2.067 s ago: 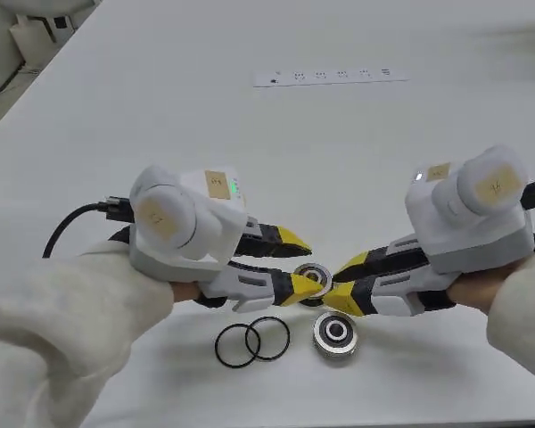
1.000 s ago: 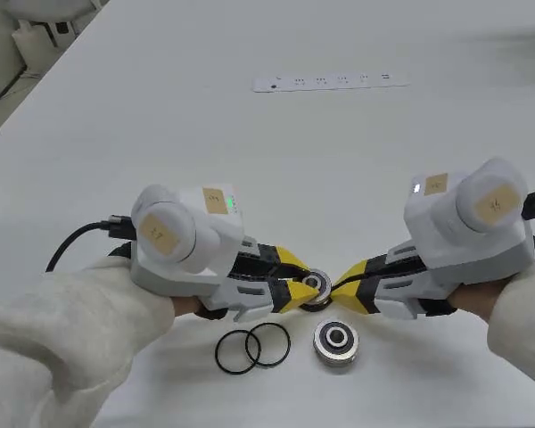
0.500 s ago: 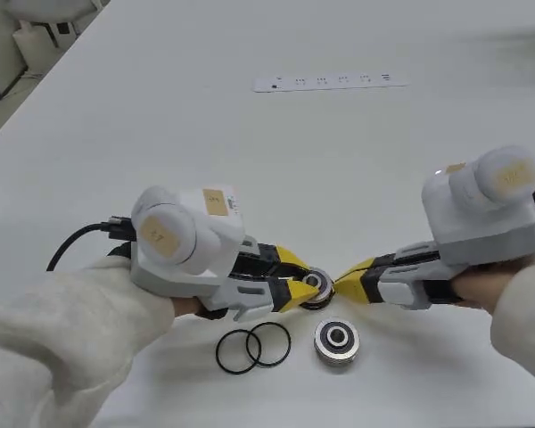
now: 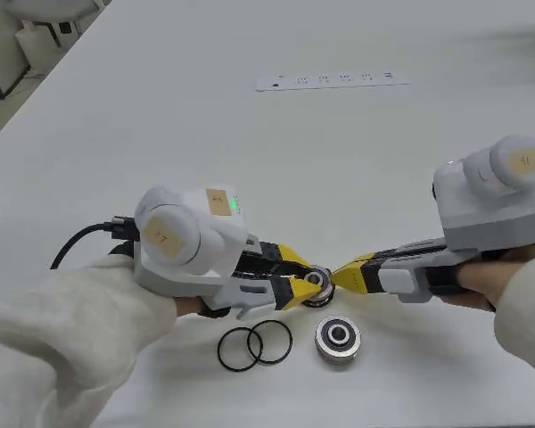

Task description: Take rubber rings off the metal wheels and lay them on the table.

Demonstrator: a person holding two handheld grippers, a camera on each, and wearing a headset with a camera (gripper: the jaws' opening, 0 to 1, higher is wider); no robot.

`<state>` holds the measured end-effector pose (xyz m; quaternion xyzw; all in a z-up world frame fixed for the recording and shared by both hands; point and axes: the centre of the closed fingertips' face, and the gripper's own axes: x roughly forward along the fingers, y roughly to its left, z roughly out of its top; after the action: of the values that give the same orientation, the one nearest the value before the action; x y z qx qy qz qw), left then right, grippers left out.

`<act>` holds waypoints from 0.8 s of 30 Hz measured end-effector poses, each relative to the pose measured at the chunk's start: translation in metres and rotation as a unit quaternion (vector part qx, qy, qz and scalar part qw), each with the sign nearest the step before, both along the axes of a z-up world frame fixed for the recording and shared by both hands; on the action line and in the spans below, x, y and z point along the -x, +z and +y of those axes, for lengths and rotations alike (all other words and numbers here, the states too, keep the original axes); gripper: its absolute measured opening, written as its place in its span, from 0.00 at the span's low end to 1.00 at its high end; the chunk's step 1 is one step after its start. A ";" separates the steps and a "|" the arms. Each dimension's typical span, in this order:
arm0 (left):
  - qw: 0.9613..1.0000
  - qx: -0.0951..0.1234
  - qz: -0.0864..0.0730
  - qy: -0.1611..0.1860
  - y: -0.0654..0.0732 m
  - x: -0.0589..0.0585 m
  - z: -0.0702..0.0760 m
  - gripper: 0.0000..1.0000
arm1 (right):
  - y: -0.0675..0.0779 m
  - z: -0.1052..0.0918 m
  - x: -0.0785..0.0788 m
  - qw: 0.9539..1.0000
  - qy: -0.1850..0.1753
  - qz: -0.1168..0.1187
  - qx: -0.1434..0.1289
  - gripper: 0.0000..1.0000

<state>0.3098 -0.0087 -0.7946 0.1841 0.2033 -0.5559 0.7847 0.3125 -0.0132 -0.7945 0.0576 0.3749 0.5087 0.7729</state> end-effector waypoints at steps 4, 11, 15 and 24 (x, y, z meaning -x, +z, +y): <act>1.000 -0.001 -0.001 0.000 0.000 0.000 0.000 0.13 | 0.002 0.002 0.001 1.000 0.001 0.004 -0.004 0.00; 1.000 -0.001 -0.002 0.001 0.000 -0.001 0.000 0.13 | 0.004 0.004 0.002 1.000 0.005 0.001 -0.005 0.00; 1.000 0.001 -0.002 0.002 0.000 0.000 0.000 0.13 | 0.005 0.004 0.002 1.000 0.005 0.000 -0.006 0.00; 1.000 0.003 -0.002 0.003 0.000 0.000 -0.001 0.13 | 0.025 0.017 0.005 0.999 0.011 0.004 -0.048 0.00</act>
<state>0.3099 -0.0093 -0.7945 0.1827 0.2004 -0.5539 0.7872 0.3076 0.0036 -0.7698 0.0924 0.3541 0.5346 0.7618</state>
